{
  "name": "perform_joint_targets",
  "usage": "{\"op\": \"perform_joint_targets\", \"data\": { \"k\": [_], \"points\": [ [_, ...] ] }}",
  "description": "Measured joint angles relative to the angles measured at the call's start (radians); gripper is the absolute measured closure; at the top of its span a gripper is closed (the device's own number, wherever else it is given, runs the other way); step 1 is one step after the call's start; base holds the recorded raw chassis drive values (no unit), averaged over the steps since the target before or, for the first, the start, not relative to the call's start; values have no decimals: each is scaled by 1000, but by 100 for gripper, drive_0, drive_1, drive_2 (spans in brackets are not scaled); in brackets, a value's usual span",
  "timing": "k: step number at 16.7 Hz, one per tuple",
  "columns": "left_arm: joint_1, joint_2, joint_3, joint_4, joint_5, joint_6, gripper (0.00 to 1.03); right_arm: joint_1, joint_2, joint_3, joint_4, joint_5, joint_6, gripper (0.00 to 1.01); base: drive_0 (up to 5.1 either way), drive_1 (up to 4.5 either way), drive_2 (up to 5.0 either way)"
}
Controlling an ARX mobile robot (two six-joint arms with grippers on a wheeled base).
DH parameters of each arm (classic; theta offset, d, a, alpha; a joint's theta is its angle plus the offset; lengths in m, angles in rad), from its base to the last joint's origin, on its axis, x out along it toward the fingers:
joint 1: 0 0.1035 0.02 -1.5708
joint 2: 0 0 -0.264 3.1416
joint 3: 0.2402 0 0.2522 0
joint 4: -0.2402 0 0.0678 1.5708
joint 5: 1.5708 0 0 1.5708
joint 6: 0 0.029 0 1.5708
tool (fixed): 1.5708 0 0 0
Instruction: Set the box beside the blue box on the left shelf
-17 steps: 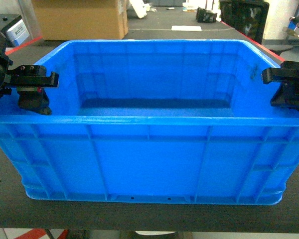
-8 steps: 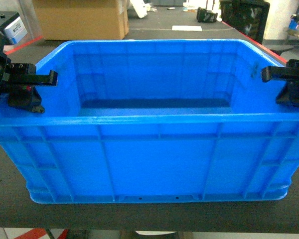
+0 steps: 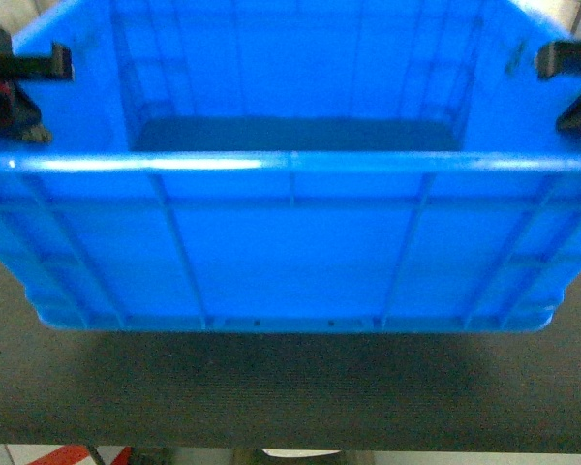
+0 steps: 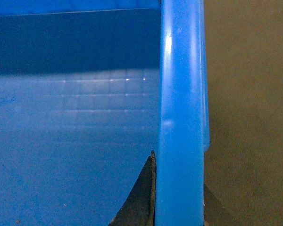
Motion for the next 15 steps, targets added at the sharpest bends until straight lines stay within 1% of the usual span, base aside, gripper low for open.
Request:
{"op": "perform_joint_targets", "data": {
  "k": [2, 3, 4, 5, 11, 15],
  "points": [
    [-2, -92, -31, 55, -6, -7, 86, 6, -72, -25, 68, 12, -3, 93, 0, 0, 0],
    [-6, -146, -80, 109, -11, -5, 86, 7, -109, -66, 133, 27, -8, 93, 0, 0, 0],
    [-12, -178, -116, 139, -19, -5, 86, 12, -132, -101, 172, 37, -10, 93, 0, 0, 0],
    [-12, -183, -117, 135, -18, 0, 86, 13, -140, -106, 171, 37, -10, 93, 0, 0, 0],
    [-13, -177, -119, 130, -19, 0, 86, 13, -135, -110, 167, 38, -10, 93, -10, -10, -10],
    [-13, -177, -119, 127, -19, 0, 86, 18, -135, -110, 168, 42, -10, 93, -198, -198, -198]
  ]
}}
